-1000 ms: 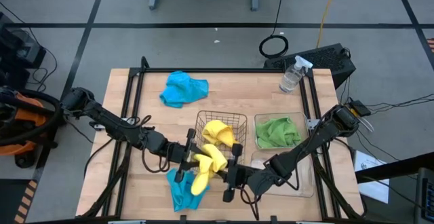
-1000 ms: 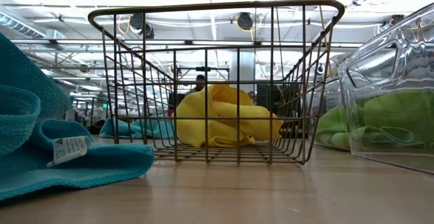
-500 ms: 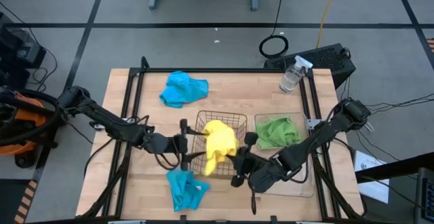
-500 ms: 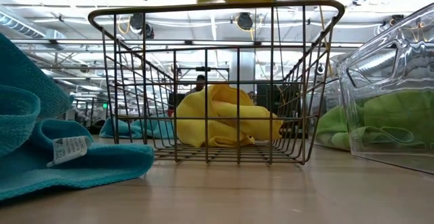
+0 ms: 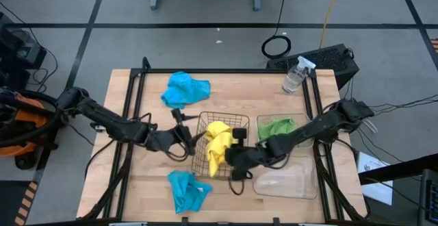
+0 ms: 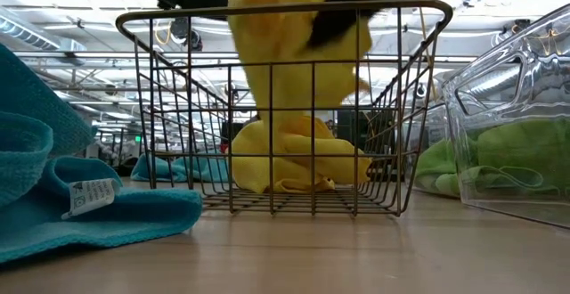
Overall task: Sort microfiber towel by color & place in baskets
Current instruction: Put the yellow microfiber cloth into the wire basket
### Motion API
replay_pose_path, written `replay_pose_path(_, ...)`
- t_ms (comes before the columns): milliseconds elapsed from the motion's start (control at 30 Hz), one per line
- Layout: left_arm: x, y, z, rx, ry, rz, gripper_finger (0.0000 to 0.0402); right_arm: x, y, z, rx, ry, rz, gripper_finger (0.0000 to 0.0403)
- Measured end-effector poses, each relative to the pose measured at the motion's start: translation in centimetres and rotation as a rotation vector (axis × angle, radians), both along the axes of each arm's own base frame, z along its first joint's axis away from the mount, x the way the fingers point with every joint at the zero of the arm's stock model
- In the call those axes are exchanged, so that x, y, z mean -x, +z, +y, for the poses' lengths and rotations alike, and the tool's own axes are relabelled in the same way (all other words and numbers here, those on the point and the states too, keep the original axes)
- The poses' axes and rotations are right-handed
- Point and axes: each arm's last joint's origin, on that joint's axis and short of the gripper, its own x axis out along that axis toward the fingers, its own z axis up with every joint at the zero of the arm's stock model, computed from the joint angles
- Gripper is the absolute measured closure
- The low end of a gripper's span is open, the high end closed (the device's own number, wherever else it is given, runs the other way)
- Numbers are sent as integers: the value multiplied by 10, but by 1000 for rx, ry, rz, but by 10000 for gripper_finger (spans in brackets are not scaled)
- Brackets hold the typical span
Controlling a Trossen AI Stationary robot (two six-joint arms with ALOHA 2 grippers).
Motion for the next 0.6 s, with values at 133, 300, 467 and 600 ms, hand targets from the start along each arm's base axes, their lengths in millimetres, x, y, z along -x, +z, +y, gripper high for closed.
replay_pose_path(133, -4, -2, 20, -13, 81, 27, 95, -10, -15, -13, -12, -15, 58, 368)
replay_pose_path(300, -8, -2, 54, -25, 258, 23, 95, -14, -22, -22, -20, -12, 100, 293)
replay_pose_path(467, -9, -3, 83, -20, 372, 30, 95, -12, -19, -19, 6, 21, 94, 216)
replay_pose_path(600, -8, -3, 104, -19, 448, 31, 95, -6, -13, -20, 20, 31, 115, 171)
